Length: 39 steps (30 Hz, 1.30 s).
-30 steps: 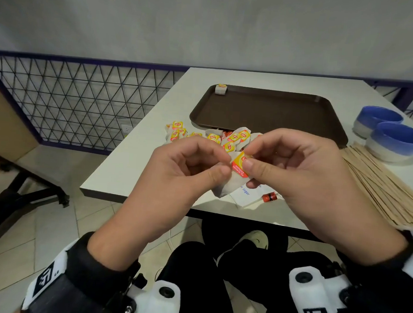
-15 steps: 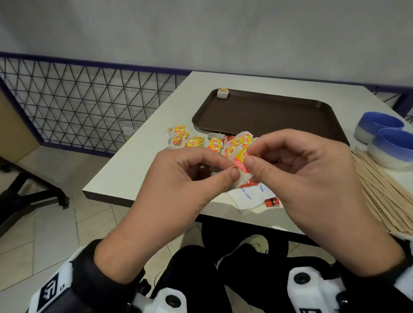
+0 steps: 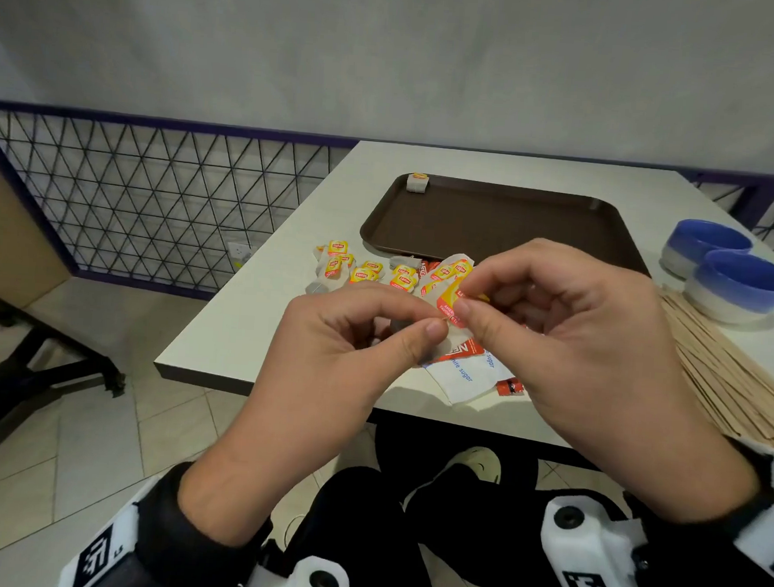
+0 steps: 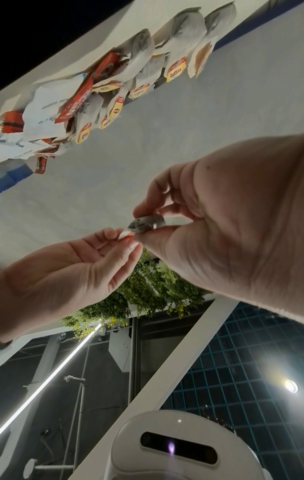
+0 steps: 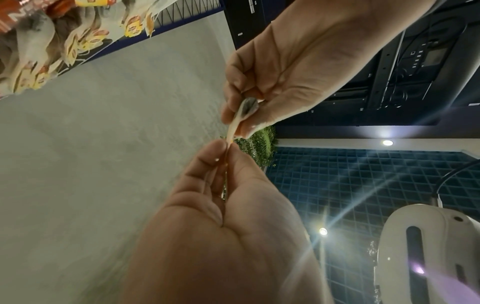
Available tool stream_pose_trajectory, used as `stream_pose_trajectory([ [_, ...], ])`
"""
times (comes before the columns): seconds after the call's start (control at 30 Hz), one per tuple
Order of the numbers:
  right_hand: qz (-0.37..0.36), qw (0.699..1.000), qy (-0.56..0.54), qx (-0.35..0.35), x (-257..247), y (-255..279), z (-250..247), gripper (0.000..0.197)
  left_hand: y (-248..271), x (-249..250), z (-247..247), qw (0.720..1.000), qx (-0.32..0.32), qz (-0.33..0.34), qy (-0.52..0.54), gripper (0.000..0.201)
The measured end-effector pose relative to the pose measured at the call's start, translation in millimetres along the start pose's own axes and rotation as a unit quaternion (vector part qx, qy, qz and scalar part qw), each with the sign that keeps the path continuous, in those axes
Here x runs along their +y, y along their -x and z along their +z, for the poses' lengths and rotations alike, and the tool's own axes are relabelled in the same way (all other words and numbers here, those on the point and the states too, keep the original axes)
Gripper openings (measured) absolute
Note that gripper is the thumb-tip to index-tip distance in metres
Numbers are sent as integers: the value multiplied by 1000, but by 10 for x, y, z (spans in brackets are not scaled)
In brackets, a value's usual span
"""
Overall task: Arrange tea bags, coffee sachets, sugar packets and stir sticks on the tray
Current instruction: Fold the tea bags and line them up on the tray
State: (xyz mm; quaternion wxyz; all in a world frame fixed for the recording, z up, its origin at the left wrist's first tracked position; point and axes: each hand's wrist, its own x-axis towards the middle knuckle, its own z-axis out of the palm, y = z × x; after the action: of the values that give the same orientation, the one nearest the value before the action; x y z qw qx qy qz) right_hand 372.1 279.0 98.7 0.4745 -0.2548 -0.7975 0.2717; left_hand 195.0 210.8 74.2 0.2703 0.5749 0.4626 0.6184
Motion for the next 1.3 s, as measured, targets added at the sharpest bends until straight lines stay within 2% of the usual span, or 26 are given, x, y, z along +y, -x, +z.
stream_pose_trajectory([
  [0.23, -39, 997, 66, -4, -53, -40, 4, 9, 15, -2, 14, 999, 7, -11, 47, 11],
  [0.53, -96, 984, 144, -51, -162, -196, -38, 24, 9, -41, -27, 998, 38, 16, 51, 8],
  [0.6, -68, 988, 120, -65, -177, -246, -37, 26, 0, -51, -36, 997, 50, 27, 56, 6],
  [0.7, 71, 992, 27, -105, -168, -347, -23, 31, -32, -113, -56, 995, 69, 37, 67, 8],
  [0.8, 170, 972, -65, -151, -159, -448, -32, 18, -61, -170, -82, 995, 68, 36, 63, 10],
  [0.9, 188, 964, -66, -178, -139, -544, -29, 12, -77, -218, -126, 997, 53, 33, 42, 11],
  [0.97, 184, 965, -30, -182, -100, -631, -55, 9, -105, -298, -181, 998, 47, 6, 33, 13],
  [1.03, 182, 961, 16, -207, -47, -697, -108, 6, -150, -439, -246, 996, 50, -26, -70, 14],
  [1.07, 186, 956, 37, -226, -19, -715, -136, 4, -179, -507, -270, 985, 38, -36, -167, 15],
  [1.13, 200, 942, 72, -258, 49, -708, -175, 2, -232, -605, -272, 938, -30, -46, -341, 25],
  [1.2, 218, 930, 98, -281, 114, -667, -178, 4, -273, -668, -222, 891, -85, -56, -443, 37],
  [1.3, 262, 911, 70, -310, 198, -591, -143, 3, -324, -729, -121, 837, -116, -64, -531, 44],
])
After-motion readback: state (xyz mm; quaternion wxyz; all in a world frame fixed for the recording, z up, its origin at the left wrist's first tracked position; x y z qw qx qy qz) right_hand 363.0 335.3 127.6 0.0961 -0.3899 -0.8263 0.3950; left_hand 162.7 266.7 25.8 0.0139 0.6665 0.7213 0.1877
